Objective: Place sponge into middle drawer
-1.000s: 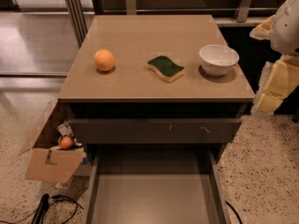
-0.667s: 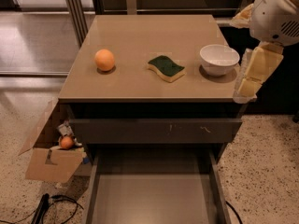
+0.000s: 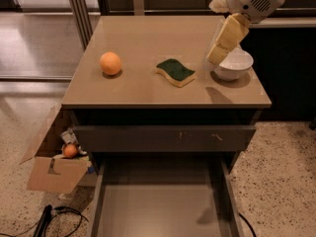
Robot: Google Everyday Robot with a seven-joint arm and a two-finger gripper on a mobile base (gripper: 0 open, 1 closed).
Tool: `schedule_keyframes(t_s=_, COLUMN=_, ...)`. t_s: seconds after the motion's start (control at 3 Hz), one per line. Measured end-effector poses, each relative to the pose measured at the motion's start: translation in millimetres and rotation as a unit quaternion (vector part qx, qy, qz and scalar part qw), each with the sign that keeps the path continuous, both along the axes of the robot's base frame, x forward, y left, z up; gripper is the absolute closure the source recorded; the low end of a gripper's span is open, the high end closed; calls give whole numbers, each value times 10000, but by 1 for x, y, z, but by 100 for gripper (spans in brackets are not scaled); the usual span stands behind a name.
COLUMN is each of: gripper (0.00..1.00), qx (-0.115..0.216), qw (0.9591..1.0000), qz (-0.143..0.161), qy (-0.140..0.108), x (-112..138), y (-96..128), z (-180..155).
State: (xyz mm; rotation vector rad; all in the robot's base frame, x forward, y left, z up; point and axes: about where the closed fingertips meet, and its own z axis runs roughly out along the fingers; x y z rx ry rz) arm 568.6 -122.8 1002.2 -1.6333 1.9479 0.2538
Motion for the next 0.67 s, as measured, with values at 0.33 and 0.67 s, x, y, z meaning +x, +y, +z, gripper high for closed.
schedule_keyframes(t_s=0.33, gripper=0, qx=382, qw=9986, qz=-318, qy=177, x=22, y=-1, z=-9)
schedule_keyframes(t_s=0.67, gripper=0, qx=313, qw=9973, qz=-648, qy=152, x=24, y=-11, z=-13)
